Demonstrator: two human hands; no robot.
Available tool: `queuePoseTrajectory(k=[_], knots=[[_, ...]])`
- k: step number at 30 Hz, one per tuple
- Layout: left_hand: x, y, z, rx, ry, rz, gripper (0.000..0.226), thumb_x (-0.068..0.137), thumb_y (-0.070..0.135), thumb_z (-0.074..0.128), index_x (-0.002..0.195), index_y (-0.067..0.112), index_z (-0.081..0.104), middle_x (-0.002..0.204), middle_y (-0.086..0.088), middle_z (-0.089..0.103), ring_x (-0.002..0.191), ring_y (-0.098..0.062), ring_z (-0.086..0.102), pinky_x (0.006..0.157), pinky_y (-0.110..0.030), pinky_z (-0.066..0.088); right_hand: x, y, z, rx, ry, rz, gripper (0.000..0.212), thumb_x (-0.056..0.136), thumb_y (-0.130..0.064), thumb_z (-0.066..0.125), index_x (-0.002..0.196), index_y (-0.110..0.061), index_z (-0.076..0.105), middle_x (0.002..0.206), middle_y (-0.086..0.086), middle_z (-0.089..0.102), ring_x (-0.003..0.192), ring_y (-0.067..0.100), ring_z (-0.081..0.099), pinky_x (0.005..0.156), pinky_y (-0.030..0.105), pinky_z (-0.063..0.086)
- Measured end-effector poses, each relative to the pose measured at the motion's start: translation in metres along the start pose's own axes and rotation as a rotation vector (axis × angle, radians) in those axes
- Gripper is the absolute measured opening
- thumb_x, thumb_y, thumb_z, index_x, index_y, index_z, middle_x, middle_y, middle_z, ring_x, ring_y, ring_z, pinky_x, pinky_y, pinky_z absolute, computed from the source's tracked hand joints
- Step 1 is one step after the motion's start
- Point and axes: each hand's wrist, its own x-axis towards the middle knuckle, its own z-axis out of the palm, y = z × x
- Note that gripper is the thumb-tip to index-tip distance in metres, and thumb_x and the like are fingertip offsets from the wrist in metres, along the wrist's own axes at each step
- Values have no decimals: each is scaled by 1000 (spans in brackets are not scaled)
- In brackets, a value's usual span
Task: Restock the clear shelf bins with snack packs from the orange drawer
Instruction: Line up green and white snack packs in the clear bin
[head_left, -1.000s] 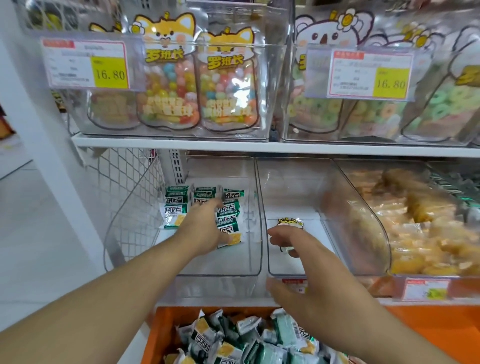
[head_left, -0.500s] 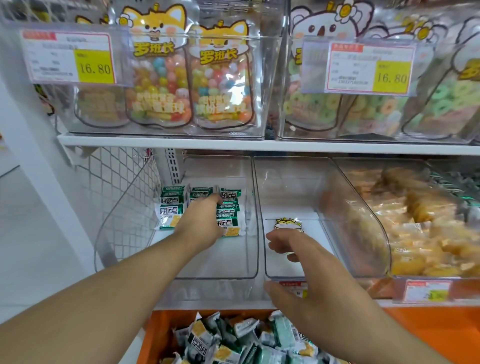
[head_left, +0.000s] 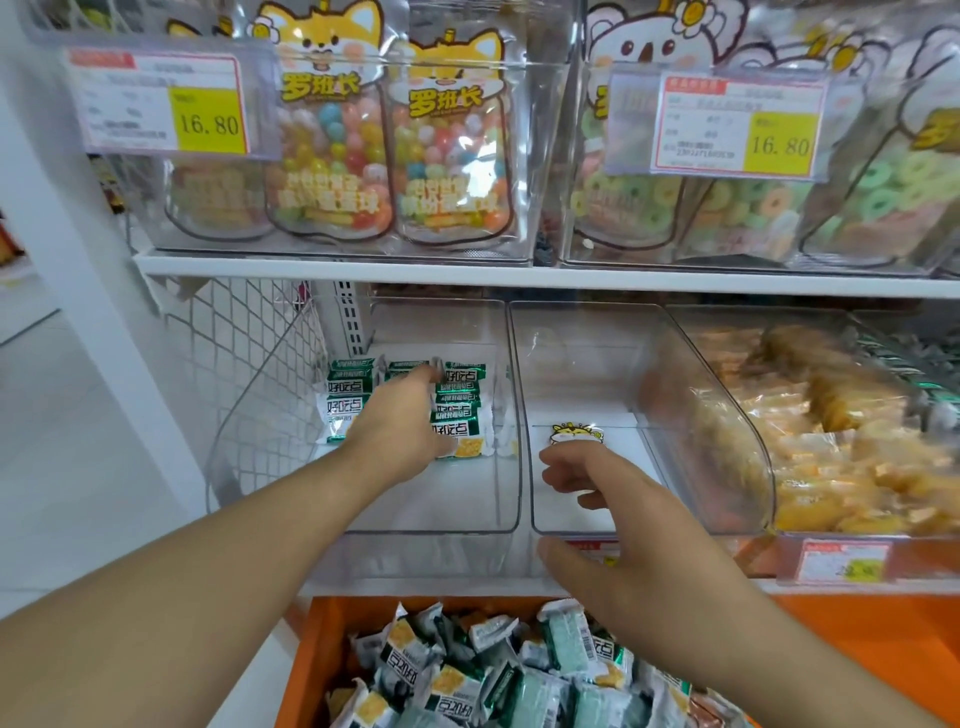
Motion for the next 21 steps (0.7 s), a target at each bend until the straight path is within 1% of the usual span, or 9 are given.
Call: queuePoseTrajectory(k=[4, 5, 8, 10, 12, 14, 16, 18, 21], knots=[[-29, 9, -14, -118, 28, 40, 86, 76, 35, 93, 149, 23, 50, 136, 1, 62, 116, -19, 63, 100, -40, 55, -7, -1, -4, 20, 34, -18, 53, 94, -35, 73, 138, -47, 46, 129, -31, 53, 124, -13, 46, 103, 12, 42], [-41, 13, -19, -142, 52, 49, 82, 77, 37, 92, 148, 24, 52, 135, 3, 62, 116, -17, 63, 100, -40, 55, -10, -2, -5, 18, 42, -27, 52, 94, -34, 73, 138, -44, 48, 129, -29, 54, 123, -11, 48, 103, 12, 42], [-87, 32, -28, -186, 155, 118, 56, 86, 40, 83, 135, 26, 58, 115, 8, 63, 98, -9, 63, 81, -30, 55, -26, -6, -12, 31, 46, -52, 49, 93, -30, 74, 137, -37, 52, 127, -24, 56, 121, -8, 52, 103, 15, 44], [-124, 44, -31, -240, 180, 163, 36, 91, 34, 77, 122, 27, 61, 102, 8, 61, 86, -8, 62, 69, -24, 50, -40, -8, -17, 43, 25, -56, 44, 94, -26, 74, 135, -32, 57, 125, -19, 59, 118, -4, 55, 101, 17, 47], [-160, 48, -23, -282, 142, 164, 26, 92, 29, 75, 114, 29, 60, 96, 9, 61, 78, -9, 61, 65, -23, 49, -55, -6, -17, 70, -5, -44, 34, 95, -21, 73, 127, -28, 63, 118, -14, 64, 111, 1, 61, 95, 22, 51], [-190, 42, -5, -308, 70, 126, 23, 92, 29, 74, 109, 31, 60, 92, 10, 62, 76, -8, 60, 67, -22, 50, -70, -1, -10, 120, -58, -6, 26, 94, -16, 72, 118, -26, 67, 109, -10, 69, 102, 6, 65, 90, 27, 55], [-216, 30, 20, -316, -26, 60, 21, 92, 29, 74, 108, 30, 60, 91, 10, 64, 77, -6, 60, 69, -23, 50, -83, 11, 7, 111, -138, 67, 20, 94, -19, 73, 111, -26, 68, 101, -9, 70, 94, 9, 67, 89, 34, 57], [-233, 8, 51, -279, -139, -8, 24, 92, 31, 74, 111, 28, 60, 97, 10, 64, 83, -5, 61, 74, -25, 50, -94, 29, 28, 1, -231, 145, 22, 94, -26, 74, 114, -26, 66, 101, -11, 68, 93, 9, 66, 89, 38, 57], [-249, -32, 92, -233, -271, -137, 37, 94, 34, 73, 127, 24, 60, 114, 9, 62, 101, -10, 62, 86, -26, 51, -107, 61, 61, -105, -343, 251, 41, 96, -27, 71, 134, -23, 58, 115, -4, 63, 95, 14, 64, 86, 36, 58]])
